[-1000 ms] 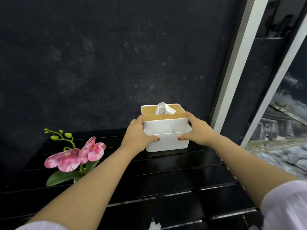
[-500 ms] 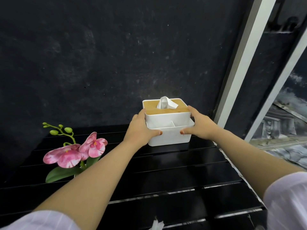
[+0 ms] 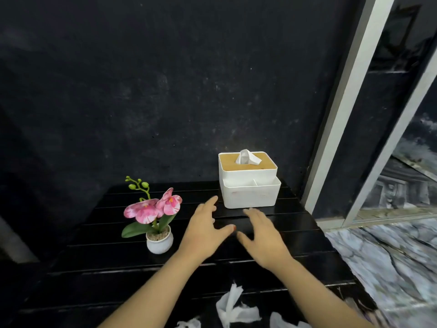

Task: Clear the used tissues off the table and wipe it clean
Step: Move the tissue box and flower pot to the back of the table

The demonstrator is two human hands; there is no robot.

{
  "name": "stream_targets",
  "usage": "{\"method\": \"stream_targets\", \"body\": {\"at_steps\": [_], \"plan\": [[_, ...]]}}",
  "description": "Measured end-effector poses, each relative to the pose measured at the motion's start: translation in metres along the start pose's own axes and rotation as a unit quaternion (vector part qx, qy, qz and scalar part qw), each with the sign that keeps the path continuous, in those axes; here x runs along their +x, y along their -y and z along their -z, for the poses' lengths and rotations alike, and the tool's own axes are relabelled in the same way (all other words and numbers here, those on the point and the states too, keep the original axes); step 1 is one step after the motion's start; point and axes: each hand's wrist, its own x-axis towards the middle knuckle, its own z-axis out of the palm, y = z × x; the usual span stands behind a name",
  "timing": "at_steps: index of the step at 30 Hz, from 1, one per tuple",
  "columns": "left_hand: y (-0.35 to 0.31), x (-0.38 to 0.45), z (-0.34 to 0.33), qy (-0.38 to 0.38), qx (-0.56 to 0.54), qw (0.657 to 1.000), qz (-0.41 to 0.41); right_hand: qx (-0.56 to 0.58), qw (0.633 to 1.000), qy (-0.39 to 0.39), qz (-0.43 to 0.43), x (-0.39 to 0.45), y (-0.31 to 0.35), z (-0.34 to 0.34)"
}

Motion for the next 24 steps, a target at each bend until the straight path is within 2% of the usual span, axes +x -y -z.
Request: {"method": "stream_targets", "body": {"at_steps": [2, 6, 13, 24], "plan": [[0.006, -0.019, 0.004, 0.002, 0.004, 1.0, 0.006, -0.023, 0.998, 0.036, 0.035, -0.012, 0.01, -0.009], [0.016, -0.051, 0.013, 0.0, -0.003, 1.0, 0.022, -0.054, 0.994, 0.085, 0.037, -0.026, 0.021, -0.021], [0.033, -0.086, 0.032, -0.022, -0.007, 0.999, 0.043, -0.1, 0.99, 0.093, 0.034, -0.035, 0.019, -0.027], [0.067, -0.095, 0.05, -0.216, 0.006, 0.969, 0.122, -0.113, 0.99, 0.076, 0.019, -0.035, 0.016, -0.031]]}}
